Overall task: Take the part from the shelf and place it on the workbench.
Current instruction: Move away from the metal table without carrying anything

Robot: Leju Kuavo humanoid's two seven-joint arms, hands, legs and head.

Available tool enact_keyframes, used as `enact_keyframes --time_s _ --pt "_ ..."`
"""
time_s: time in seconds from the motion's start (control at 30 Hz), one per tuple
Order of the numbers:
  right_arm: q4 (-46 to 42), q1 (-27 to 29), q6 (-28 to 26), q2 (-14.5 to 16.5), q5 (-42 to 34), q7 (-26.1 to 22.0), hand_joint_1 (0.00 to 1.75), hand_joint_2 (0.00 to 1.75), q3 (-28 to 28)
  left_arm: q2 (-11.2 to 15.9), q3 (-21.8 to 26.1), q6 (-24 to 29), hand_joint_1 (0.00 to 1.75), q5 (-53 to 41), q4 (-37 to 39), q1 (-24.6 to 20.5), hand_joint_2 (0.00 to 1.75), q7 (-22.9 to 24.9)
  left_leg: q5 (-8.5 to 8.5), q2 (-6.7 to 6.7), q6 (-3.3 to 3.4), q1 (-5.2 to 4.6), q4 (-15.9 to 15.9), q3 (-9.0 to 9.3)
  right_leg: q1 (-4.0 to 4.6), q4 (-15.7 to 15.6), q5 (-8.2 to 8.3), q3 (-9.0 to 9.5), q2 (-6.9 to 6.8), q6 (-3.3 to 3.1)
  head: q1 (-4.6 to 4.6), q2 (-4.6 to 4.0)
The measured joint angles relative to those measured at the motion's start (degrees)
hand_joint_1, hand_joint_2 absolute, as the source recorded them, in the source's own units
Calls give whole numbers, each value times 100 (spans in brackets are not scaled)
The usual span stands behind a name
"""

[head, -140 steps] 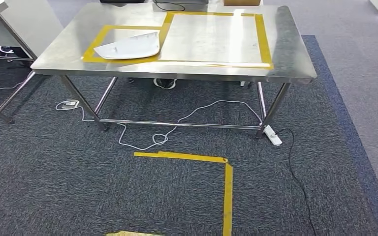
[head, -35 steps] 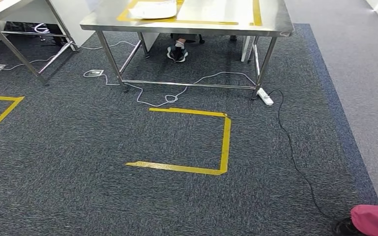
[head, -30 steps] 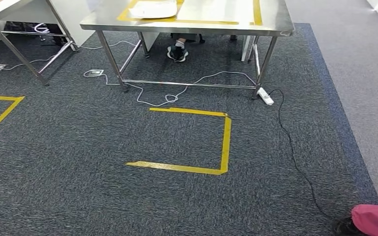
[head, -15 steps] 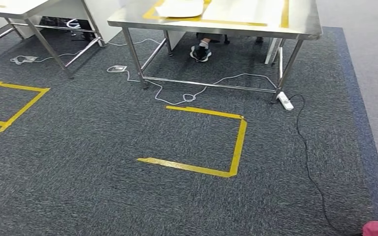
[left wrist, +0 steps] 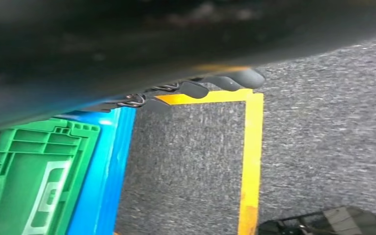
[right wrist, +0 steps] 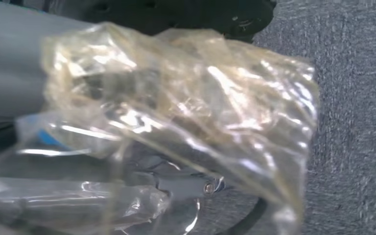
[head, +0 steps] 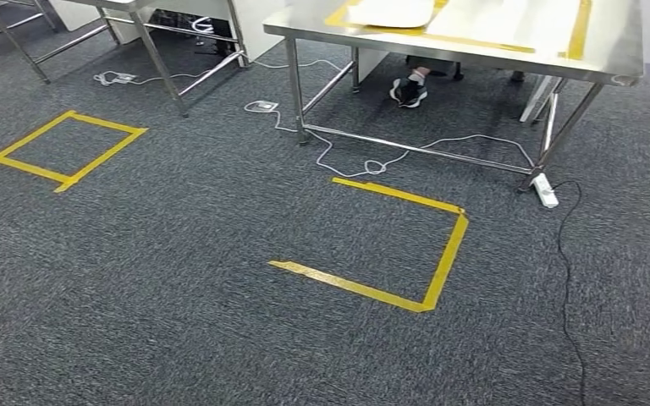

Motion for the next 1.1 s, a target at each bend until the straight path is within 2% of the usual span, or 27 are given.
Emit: enact_keyframes --time_s 0.03,0.07,0.1,0.17,0.2,0.23,0.27,0.3,0.33,0.37,0.4,0.43,0.47,0.53,0.57,0.6,0.67,0.73,0.77,0.8,0.83,0.9,0.93,0.97,1.03,1.07,1.1 --pt "-1 -5 -2 -1 -19 7 0 0 5 -5 8 -4 0 -2 1 17 0 2 17 -63 22 9 -23 -1 -9 -3 -17 22 -28 26 -2 0" --pt "-2 -6 -3 -1 -33 11 0 0 10 -12 18 -9 0 -5 0 33 0 4 37 -117 49 21 -45 4 -17 36 -66 27 38 53 5 0" --pt "-3 -4 -4 -1 -46 14 0 0 14 -18 28 -14 0 -9 -1 39 0 8 61 -176 81 34 -66 6 -24 185 -175 -24 174 79 13 0" --pt "-4 8 -5 -2 -71 21 0 0 18 -28 46 -23 0 -17 -3 29 0 15 89 -292 125 46 -82 -6 -31 847 -525 -339 515 106 33 0" --pt "-4 14 -6 -3 -83 25 0 0 19 -31 56 -27 0 -22 -4 23 0 17 93 -363 135 43 -81 -16 -30 1258 -682 -548 610 111 34 0" --pt "-4 21 -7 -3 -96 30 0 0 20 -34 69 -33 0 -28 -4 20 0 20 94 -432 139 39 -80 -19 -28 1556 -745 -718 648 112 34 0" --pt "-4 25 -8 -4 -111 35 0 0 20 -37 85 -41 0 -37 -4 22 0 24 94 -505 141 35 -79 -15 -25 1663 -695 -807 665 109 32 0" --pt "-5 29 -9 -3 -128 44 0 0 21 -39 99 -49 0 -45 -4 24 0 29 93 -582 140 33 -78 -6 -23 1533 -526 -790 678 98 33 0" --pt "-8 31 -12 -3 -149 54 0 0 22 -44 113 -55 0 -53 -4 24 0 37 90 -660 137 30 -78 6 -22 1200 -279 -674 717 76 33 0" --pt "-11 34 -16 -4 -170 64 0 0 24 -54 122 -60 0 -58 -6 23 0 43 88 -730 131 33 -78 10 -22 798 -46 -523 823 43 34 0" --pt "-15 37 -19 -6 -186 72 0 0 27 -63 129 -63 0 -61 -8 16 0 47 81 -805 114 26 -68 7 -29 416 115 -372 935 10 33 0" --pt "-18 38 -23 -8 -200 80 0 0 30 -72 135 -66 0 -63 -12 12 0 50 83 -866 87 25 -62 -7 -30 169 191 -274 1029 -17 31 0" --pt "-21 38 -28 -10 -217 86 0 0 33 -79 138 -67 0 -66 -14 10 0 51 89 -920 54 29 -58 -30 -29 57 194 -225 1085 -38 30 0" --pt "-34 41 -44 -8 -278 110 0 0 46 -82 149 -67 0 -86 -17 22 0 56 113 -1011 -20 42 -60 -66 -28 8 198 -181 1011 -75 30 0" --pt "-49 47 -56 -5 -323 125 0 0 58 -83 158 -65 0 -98 -17 31 0 60 94 -952 -48 42 -31 -88 -38 -17 217 -158 953 -99 28 0" --pt "-67 62 -71 -2 -378 147 0 0 76 -83 169 -61 0 -110 -17 32 0 65 16 -838 -75 40 78 -144 -50 -45 235 -138 886 -127 4 0" --pt "-108 116 -99 1 -482 198 0 0 115 -89 197 -54 0 -120 -17 7 0 69 -316 -539 -128 43 641 -423 -63 -77 244 -121 720 -165 -47 0" --pt "-145 171 -122 1 -566 249 0 0 153 -103 235 -54 0 -106 -17 -21 0 62 -618 -431 -179 72 1355 -777 -60 -75 225 -148 545 -175 -72 0" --pt "-162 187 -132 1 -594 266 0 0 173 -110 259 -57 0 -88 -17 -23 0 56 -633 -412 -200 88 1521 -853 -61 -74 212 -158 466 -172 -73 0" --pt "-178 197 -140 1 -614 279 0 0 192 -115 284 -64 0 -67 -17 -19 0 48 -542 -393 -216 105 1465 -815 -64 -73 199 -163 397 -163 -74 0" --pt "-192 204 -143 1 -626 287 0 0 215 -116 308 -71 0 -47 -17 -16 0 40 -371 -358 -228 123 1195 -662 -71 -72 184 -151 332 -149 -75 0" --pt "-223 216 -148 1 -635 294 0 0 251 -127 354 -85 0 -17 -17 -30 0 25 -47 -140 -232 136 425 -223 -60 -59 144 -102 221 -88 -85 0" --pt "-239 221 -149 1 -640 297 0 0 266 -136 371 -90 0 -7 -17 -45 0 19 33 -53 -209 130 152 -72 -46 -53 125 -76 175 -48 -77 0" --pt "-255 223 -152 1 -644 299 0 0 274 -147 388 -96 0 10 -17 -58 0 13 53 5 -175 119 15 -2 -32 -52 109 -51 133 -7 -66 0" --pt "-283 221 -157 1 -652 302 0 0 293 -163 432 -123 0 67 -16 -62 0 3 47 -78 -80 95 -19 -11 -38 -78 98 30 45 68 -39 0" --pt "-293 219 -158 1 -655 303 0 0 303 -173 465 -145 0 112 -16 -58 0 1 58 -126 -36 92 -29 -13 -54 -67 68 46 68 104 -36 0" --pt "-301 221 -159 2 -659 302 0 0 311 -178 502 -171 0 158 -15 -56 0 -1 73 -177 10 93 -41 -15 -69 19 -12 23 158 129 -30 0"
